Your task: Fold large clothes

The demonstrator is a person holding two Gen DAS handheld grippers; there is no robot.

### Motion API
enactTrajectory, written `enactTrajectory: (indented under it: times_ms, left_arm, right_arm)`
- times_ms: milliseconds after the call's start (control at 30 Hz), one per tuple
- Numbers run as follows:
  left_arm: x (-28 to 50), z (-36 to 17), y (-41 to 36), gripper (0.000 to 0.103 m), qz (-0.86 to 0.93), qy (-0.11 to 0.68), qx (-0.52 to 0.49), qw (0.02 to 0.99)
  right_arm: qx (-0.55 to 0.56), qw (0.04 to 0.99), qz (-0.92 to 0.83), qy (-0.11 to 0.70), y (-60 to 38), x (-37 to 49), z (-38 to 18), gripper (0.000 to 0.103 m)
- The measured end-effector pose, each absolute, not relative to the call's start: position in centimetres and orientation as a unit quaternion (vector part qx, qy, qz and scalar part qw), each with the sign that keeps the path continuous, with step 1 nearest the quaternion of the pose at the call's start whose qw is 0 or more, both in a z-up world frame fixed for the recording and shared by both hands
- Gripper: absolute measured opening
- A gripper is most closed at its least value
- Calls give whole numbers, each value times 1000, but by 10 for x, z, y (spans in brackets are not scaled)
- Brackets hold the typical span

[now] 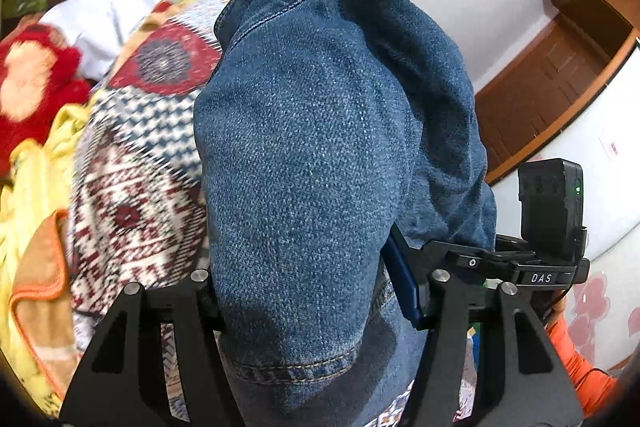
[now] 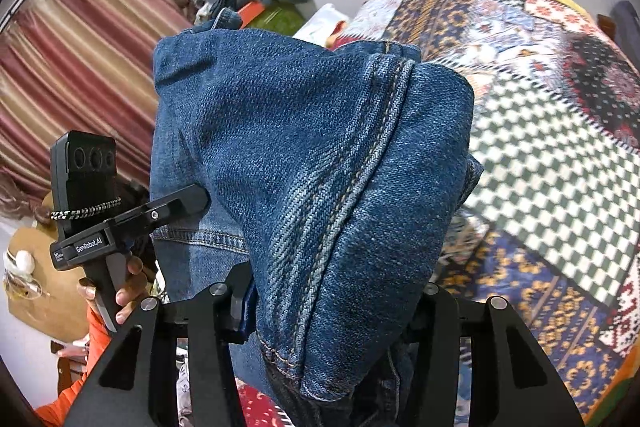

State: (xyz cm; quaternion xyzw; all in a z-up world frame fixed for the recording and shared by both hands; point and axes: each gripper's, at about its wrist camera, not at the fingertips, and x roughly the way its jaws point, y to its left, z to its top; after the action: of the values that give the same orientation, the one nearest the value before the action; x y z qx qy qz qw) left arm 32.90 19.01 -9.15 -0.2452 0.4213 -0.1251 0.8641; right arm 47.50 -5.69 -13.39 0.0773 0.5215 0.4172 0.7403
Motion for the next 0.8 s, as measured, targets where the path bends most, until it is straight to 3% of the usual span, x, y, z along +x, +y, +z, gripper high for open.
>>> enactTrajectory:
  times_ms: [567,800]
  left_arm:
    - [349,-254,271,64,-65,509,-347,785]
    - [346,-282,280,75,-67,504,-361,781]
  right_arm:
    - [63,661,397,633,28,521,-265,48]
    - [56,645,420,635,34,539,-291,62]
